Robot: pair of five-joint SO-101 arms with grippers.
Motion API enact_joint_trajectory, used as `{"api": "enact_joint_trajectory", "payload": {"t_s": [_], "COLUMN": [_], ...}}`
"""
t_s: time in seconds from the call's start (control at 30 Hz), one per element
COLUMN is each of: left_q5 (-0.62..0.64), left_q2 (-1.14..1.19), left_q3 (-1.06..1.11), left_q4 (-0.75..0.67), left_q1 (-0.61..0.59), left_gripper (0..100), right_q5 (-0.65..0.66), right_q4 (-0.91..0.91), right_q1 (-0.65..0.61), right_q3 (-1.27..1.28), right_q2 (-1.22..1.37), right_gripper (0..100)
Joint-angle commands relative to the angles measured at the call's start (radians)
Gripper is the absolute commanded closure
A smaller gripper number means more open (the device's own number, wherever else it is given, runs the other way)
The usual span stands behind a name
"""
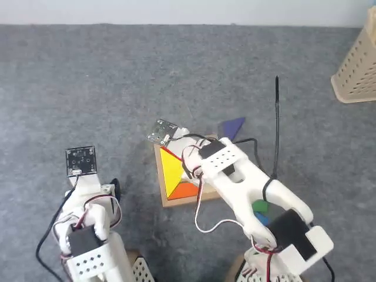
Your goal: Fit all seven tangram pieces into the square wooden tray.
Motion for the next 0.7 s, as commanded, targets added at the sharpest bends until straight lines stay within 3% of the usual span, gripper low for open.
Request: {"api": "enact_joint_trajectory", "payload": {"t_s": [0.0, 0.37, 0.67], "left_q5": [0.009, 0.009, 0.009], "left_q2": [-0.012, -0.012, -0.012], "left_q3": [-0.005, -0.005, -0.005], "left_q4": [0.003, 0.003, 0.003], "left_q1": [0.006, 0.006, 0.006], "left_gripper": [77, 77, 77], "right_q5": [-0.031, -0.037, -0.098], "right_q4": [-0.013, -0.004, 0.077], "right_q1": [-0.030, -0.096, -0.050], "right_q3": [0.000, 0.002, 0.003], "right_q2": [0.012, 0.010, -0.182], "right_gripper": [99.2, 99.2, 99.1]}}
